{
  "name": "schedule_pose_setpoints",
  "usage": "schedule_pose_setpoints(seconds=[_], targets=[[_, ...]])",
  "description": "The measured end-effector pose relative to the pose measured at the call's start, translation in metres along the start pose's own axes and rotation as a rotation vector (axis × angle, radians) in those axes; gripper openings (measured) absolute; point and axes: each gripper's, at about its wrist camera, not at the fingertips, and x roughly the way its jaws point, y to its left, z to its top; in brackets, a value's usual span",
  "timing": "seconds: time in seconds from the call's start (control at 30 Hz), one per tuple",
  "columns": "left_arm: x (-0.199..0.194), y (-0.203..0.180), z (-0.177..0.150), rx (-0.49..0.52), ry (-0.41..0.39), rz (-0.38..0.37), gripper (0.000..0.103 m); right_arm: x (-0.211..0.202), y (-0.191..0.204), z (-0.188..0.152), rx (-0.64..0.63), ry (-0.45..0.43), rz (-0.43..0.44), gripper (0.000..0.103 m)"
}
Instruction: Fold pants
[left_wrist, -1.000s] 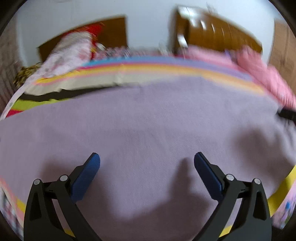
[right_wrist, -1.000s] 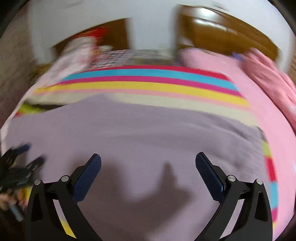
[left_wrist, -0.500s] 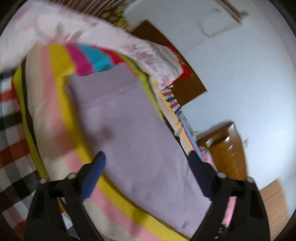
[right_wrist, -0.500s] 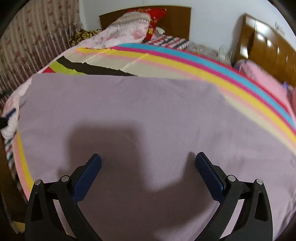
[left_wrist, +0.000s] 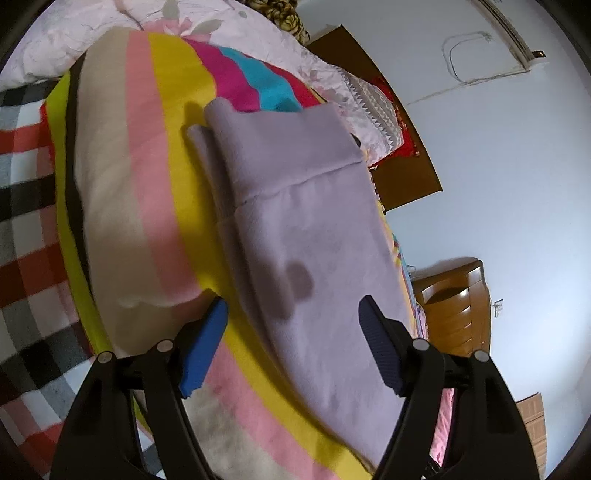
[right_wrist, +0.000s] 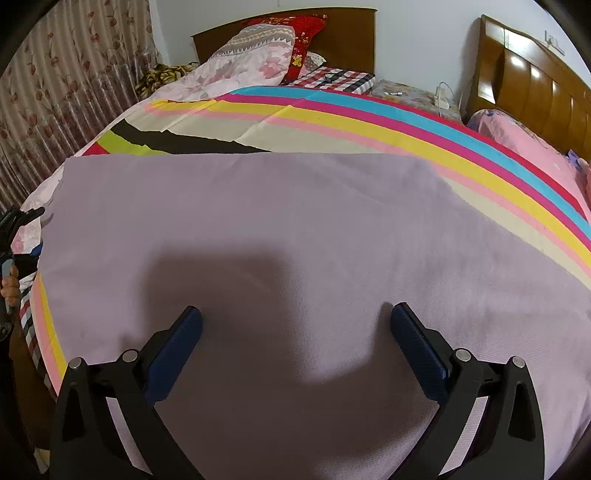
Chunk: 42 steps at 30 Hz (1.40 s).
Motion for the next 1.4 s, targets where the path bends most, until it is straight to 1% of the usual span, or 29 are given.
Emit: schedule_pose_setpoints(seconds=[0.03,0.07,0.1,0.2,0.27,0.33,0.37,0.43,0.5,0.57,0.6,0.67,0.73,0.77,0.8,0.83,0.87,0.93,0.97,1.03,1.07,1.1,1.13,1.17,1.23,1.27,1.33,1.37,1.4], targets=[[0.001,-0.002,0.004,0.006,-0.018,0.002,0.07,0.0,-0.001,0.0,0.001,-0.001,0.002,0.099],[0.001,-0.003,0.008,0.004,-0.038,-0.01,0.061,0.0,-0.001,0.0,0.004,-0.003,0.006,0.099],[0.001,-0.002,0.014,-0.007,-0.054,-0.032,0.057,-0.001,-0.003,0.0,0.008,-0.005,0.011,0.099],[0.01,0.002,0.026,-0.034,-0.058,-0.047,0.056,0.0,-0.004,0.001,0.014,-0.009,0.018,0.099],[0.018,0.007,0.029,-0.046,-0.058,-0.07,0.053,0.0,-0.004,0.001,0.014,-0.009,0.02,0.099],[0.024,0.013,0.031,-0.048,-0.076,-0.074,0.041,0.001,-0.003,0.001,0.008,-0.009,0.014,0.099],[0.025,0.016,0.032,-0.051,-0.084,-0.068,0.02,0.001,-0.002,0.001,0.004,-0.008,0.012,0.099],[0.02,0.019,0.029,-0.05,-0.108,-0.094,0.015,0.001,-0.003,0.001,0.001,-0.01,0.015,0.099],[0.006,-0.002,0.022,0.038,-0.179,-0.067,0.013,0.0,-0.005,0.0,0.003,-0.012,0.019,0.099],[-0.012,-0.048,0.01,0.187,-0.252,-0.015,0.013,0.0,-0.006,0.0,0.009,-0.017,0.03,0.099],[-0.024,-0.092,-0.006,0.335,-0.299,0.004,0.013,-0.002,-0.009,0.0,0.029,-0.03,0.052,0.099],[-0.032,-0.159,-0.039,0.56,-0.326,0.019,0.013,-0.011,-0.021,-0.001,0.091,-0.086,0.122,0.099],[-0.03,-0.236,-0.098,0.832,-0.314,0.02,0.013,-0.027,-0.045,-0.006,0.208,-0.187,0.21,0.099],[-0.024,-0.267,-0.134,0.963,-0.306,0.023,0.013,-0.034,-0.056,-0.01,0.265,-0.226,0.237,0.099],[-0.018,-0.286,-0.164,1.053,-0.292,0.02,0.013,-0.044,-0.07,-0.014,0.328,-0.28,0.266,0.099],[-0.007,-0.304,-0.199,1.149,-0.259,0.009,0.014,-0.053,-0.08,-0.02,0.373,-0.325,0.288,0.099],[0.009,-0.317,-0.239,1.255,-0.196,0.002,0.015,-0.066,-0.094,-0.028,0.432,-0.388,0.317,0.099],[0.04,-0.322,-0.304,1.411,-0.092,0.016,0.02,-0.082,-0.112,-0.04,0.503,-0.449,0.343,0.099],[0.064,-0.317,-0.345,1.499,0.004,0.015,0.022,-0.088,-0.118,-0.044,0.523,-0.462,0.344,0.099],[0.096,-0.301,-0.387,1.567,0.184,0.017,0.024,-0.104,-0.133,-0.054,0.553,-0.478,0.325,0.099],[0.108,-0.289,-0.403,1.582,0.226,0.054,0.025,-0.108,-0.137,-0.057,0.555,-0.475,0.315,0.099],[0.108,-0.286,-0.402,1.592,0.195,0.063,0.026,-0.115,-0.143,-0.062,0.554,-0.466,0.303,0.099],[0.1,-0.285,-0.396,1.564,0.177,0.036,0.027,-0.118,-0.145,-0.065,0.555,-0.461,0.303,0.099],[0.09,-0.285,-0.386,1.504,0.184,-0.009,0.036,-0.12,-0.148,-0.068,0.56,-0.454,0.31,0.099],[0.057,-0.281,-0.35,1.345,0.151,-0.136,0.071,-0.117,-0.149,-0.072,0.58,-0.419,0.349,0.099],[0.03,-0.27,-0.325,1.241,0.084,-0.215,0.1,-0.112,-0.146,-0.072,0.582,-0.389,0.367,0.099],[-0.001,-0.259,-0.294,1.101,0.016,-0.284,0.101,-0.101,-0.132,-0.072,0.559,-0.291,0.404,0.099],[-0.008,-0.252,-0.276,1.036,0.014,-0.279,0.101,-0.096,-0.122,-0.071,0.544,-0.253,0.406,0.099],[-0.015,-0.239,-0.259,0.969,0.006,-0.239,0.101,-0.092,-0.109,-0.069,0.518,-0.222,0.421,0.097]])
